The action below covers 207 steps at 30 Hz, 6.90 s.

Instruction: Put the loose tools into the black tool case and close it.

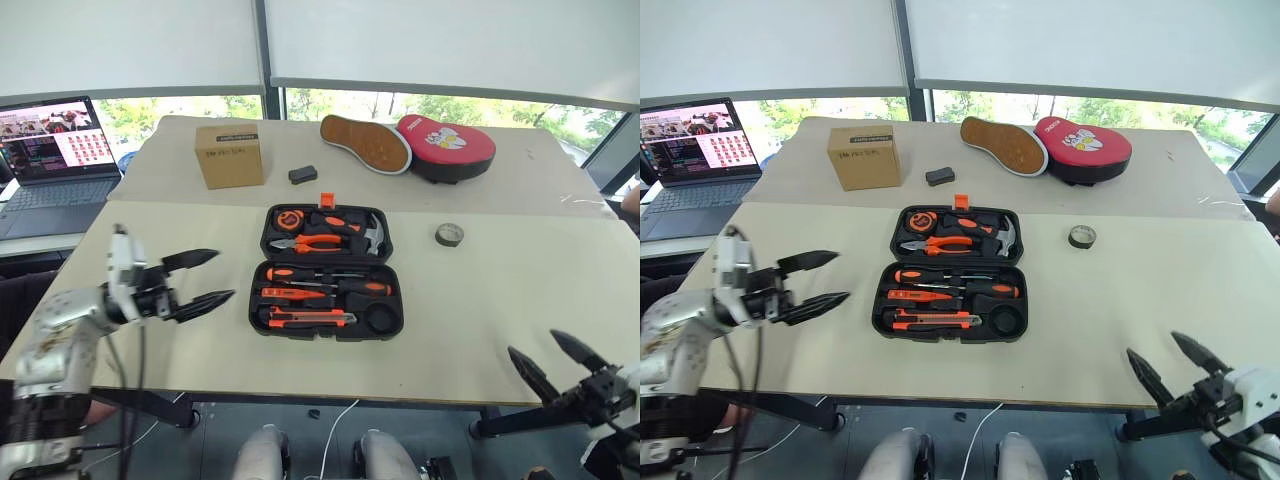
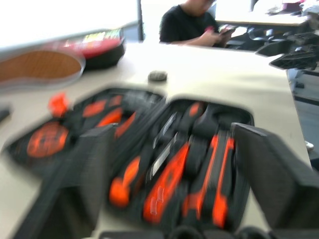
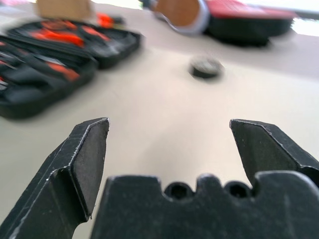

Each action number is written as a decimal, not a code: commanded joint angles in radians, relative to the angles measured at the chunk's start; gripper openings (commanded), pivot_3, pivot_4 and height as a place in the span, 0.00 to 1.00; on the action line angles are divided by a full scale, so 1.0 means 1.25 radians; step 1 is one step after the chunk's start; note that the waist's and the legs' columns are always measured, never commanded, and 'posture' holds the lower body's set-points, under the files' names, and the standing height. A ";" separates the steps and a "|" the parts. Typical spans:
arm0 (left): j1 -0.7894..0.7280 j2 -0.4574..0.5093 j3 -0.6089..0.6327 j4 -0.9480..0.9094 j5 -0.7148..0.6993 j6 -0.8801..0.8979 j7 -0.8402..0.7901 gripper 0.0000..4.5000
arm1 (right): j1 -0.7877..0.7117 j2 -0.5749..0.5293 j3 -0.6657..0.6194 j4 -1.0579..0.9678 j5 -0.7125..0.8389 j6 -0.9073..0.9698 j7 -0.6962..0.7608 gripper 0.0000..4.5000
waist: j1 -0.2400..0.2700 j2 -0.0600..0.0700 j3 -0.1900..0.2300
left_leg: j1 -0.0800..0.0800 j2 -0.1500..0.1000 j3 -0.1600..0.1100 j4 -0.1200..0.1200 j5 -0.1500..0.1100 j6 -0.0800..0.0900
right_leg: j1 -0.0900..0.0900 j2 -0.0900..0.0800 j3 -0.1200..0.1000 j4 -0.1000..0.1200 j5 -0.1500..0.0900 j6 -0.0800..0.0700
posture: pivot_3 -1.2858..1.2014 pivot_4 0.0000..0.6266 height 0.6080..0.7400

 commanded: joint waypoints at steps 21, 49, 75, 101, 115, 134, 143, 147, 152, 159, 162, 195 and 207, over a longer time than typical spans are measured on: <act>-0.101 -0.117 -0.117 -0.108 0.009 0.048 0.080 0.99 | -1.176 -0.170 0.568 0.782 -0.450 0.441 -0.117 1.00 | -0.013 -0.001 0.003 | -0.018 -0.003 0.003 0.001 0.002 0.000 | -0.016 0.002 0.001 0.002 0.002 0.002 | 0.52 0.24 1.00; -0.091 -0.093 -0.134 -0.118 0.030 0.008 -0.029 1.00 | -1.237 -0.121 0.523 0.854 -0.424 0.224 0.134 0.01 | -0.019 0.002 0.004 | -0.016 -0.002 0.006 0.001 0.003 -0.001 | -0.016 0.002 0.000 0.004 0.002 0.002 | 0.52 0.24 1.00; 0.031 -0.060 -0.156 -0.176 0.059 -0.068 -0.091 1.00 | -0.930 -0.266 0.741 -0.207 -0.052 1.248 0.093 0.01 | -0.013 0.000 0.004 | -0.017 -0.002 -0.001 0.002 0.002 -0.001 | -0.017 0.001 -0.001 0.004 0.002 0.001 | 0.52 0.24 1.00; 0.026 -0.069 -0.066 -0.096 0.118 0.001 0.213 0.94 | -0.943 -0.361 0.642 -0.071 0.010 0.925 0.255 0.98 | -0.010 -0.002 0.004 | -0.017 -0.001 -0.002 0.002 0.002 -0.001 | -0.016 0.002 -0.001 0.004 0.002 0.001 | 0.52 0.24 1.00; -0.233 -0.192 -0.195 0.167 0.279 0.056 0.405 0.00 | -0.915 -0.129 0.626 0.480 -0.393 0.087 -0.014 0.00 | -0.007 -0.005 0.005 | -0.016 -0.002 0.004 0.002 0.004 -0.003 | -0.015 0.003 -0.001 0.004 0.003 0.002 | 0.52 0.24 1.00; -0.164 -0.165 -0.253 0.042 0.261 0.153 0.221 0.00 | -0.700 -0.138 0.550 0.180 -0.347 0.193 0.070 0.00 | -0.007 -0.005 0.005 | -0.017 -0.001 0.001 0.002 0.004 -0.003 | -0.014 0.003 -0.002 0.004 0.003 0.002 | 0.52 0.24 1.00; -0.160 -0.012 -0.202 0.029 0.275 0.248 0.215 0.34 | -0.660 -0.228 0.449 0.072 -0.262 0.432 0.078 0.33 | -0.013 -0.005 0.005 | -0.015 -0.002 -0.001 0.002 0.004 -0.003 | -0.014 0.003 0.000 0.005 0.003 0.002 | 0.52 0.24 1.00; -0.186 0.060 -0.187 -0.010 0.199 0.420 0.165 0.66 | -0.730 -0.304 0.469 0.022 -0.209 0.774 0.084 0.64 | -0.014 -0.005 0.005 | -0.014 -0.001 -0.001 0.001 0.004 -0.003 | -0.014 0.003 0.000 0.004 0.003 0.002 | 0.52 0.24 1.00; -0.419 -0.012 -0.188 0.041 0.160 0.769 0.298 0.99 | -1.007 -0.233 0.499 0.104 -0.147 1.221 0.010 0.98 | -0.013 -0.007 0.011 | -0.018 -0.002 -0.002 0.003 0.007 -0.002 | -0.019 0.004 0.000 0.009 0.005 0.000 | 0.52 0.24 1.00; -0.520 -0.102 -0.277 0.086 0.215 0.803 0.394 0.99 | -1.099 -0.185 0.579 0.231 -0.194 1.191 -0.066 0.98 | -0.005 -0.008 0.011 | -0.020 -0.003 -0.001 0.003 0.007 -0.002 | -0.019 0.004 -0.001 0.011 0.004 0.001 | 0.52 0.24 1.00; -0.531 -0.135 -0.275 0.137 0.246 0.750 0.446 0.99 | -1.113 -0.161 0.588 0.289 -0.217 1.143 -0.100 0.98 | -0.005 -0.008 0.011 | -0.030 -0.004 -0.001 0.004 0.009 -0.004 | -0.029 0.003 0.000 0.013 0.005 0.002 | 0.52 0.24 1.00; -0.452 -0.258 -0.075 0.212 0.155 0.538 0.465 0.08 | -1.012 -0.071 0.510 0.244 -0.216 0.914 -0.163 0.00 | -0.010 -0.012 0.006 | -0.014 -0.003 -0.004 0.008 0.009 -0.004 | -0.013 0.003 -0.001 0.014 0.005 0.001 | 0.52 0.24 1.00; -0.131 -0.242 0.002 -0.065 0.112 0.106 0.277 0.08 | -0.599 -0.180 0.480 -0.105 -0.358 0.209 -0.147 0.00 | -0.012 -0.011 0.007 | -0.028 -0.003 -0.004 0.006 0.008 -0.003 | -0.027 0.002 0.000 0.013 0.005 0.002 | 0.52 0.24 1.00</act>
